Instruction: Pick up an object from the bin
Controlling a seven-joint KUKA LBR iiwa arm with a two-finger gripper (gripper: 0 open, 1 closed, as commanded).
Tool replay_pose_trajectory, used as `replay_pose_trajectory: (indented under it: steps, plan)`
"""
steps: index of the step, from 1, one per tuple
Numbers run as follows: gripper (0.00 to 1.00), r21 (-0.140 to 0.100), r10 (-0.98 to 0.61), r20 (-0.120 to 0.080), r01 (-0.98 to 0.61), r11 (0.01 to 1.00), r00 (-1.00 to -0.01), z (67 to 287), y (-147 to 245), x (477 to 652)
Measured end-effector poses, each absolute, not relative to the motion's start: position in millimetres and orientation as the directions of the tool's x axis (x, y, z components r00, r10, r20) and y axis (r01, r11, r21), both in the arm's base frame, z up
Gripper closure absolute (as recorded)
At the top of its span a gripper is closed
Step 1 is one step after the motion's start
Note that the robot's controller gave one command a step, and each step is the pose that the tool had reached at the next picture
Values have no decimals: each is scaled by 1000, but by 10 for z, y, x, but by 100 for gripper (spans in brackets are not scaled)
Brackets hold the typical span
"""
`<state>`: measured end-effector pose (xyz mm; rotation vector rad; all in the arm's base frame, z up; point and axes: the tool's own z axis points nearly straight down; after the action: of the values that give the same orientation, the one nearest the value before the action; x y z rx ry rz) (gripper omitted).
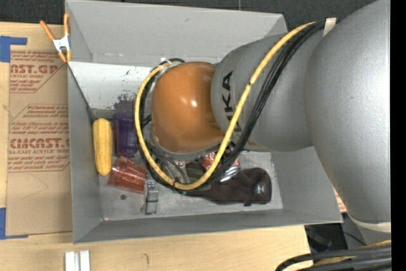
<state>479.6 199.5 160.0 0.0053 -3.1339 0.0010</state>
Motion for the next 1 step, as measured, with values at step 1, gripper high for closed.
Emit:
replay_pose_trajectory:
  steps: [1]
  plan:
    - [0, 1, -1, 0, -1, 1000, -1000, 1644, 1985, 4818]
